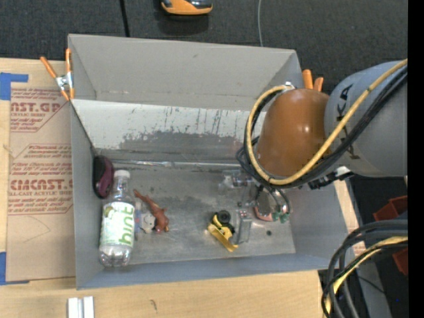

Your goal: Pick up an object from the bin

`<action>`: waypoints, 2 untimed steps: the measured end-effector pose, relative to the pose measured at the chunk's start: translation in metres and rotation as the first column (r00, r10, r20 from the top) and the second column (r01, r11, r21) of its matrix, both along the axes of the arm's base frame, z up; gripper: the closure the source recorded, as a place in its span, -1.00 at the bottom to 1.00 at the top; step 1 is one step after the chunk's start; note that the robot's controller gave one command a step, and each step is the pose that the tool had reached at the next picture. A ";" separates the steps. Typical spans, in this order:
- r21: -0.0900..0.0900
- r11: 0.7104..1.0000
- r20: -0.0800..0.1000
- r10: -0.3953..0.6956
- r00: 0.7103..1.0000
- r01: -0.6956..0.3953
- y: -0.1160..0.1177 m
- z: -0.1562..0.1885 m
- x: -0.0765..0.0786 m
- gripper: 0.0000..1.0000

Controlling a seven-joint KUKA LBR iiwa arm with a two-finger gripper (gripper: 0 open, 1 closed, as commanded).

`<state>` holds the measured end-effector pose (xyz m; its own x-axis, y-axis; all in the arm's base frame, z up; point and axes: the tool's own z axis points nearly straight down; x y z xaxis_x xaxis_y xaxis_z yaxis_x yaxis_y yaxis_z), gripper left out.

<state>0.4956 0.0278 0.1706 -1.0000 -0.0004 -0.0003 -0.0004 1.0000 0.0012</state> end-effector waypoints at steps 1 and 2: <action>0.001 0.996 0.004 -0.090 0.996 0.090 -0.022 -0.078 -0.009 -1.00; -0.002 0.998 -0.004 -0.070 0.998 0.070 -0.028 -0.057 -0.015 -1.00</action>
Offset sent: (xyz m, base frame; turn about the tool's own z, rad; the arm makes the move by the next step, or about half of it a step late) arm -0.0154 -0.0316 -0.0213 0.0467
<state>0.4810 -0.0005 0.1136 -0.9976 0.0692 0.0035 0.0692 0.9976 -0.0005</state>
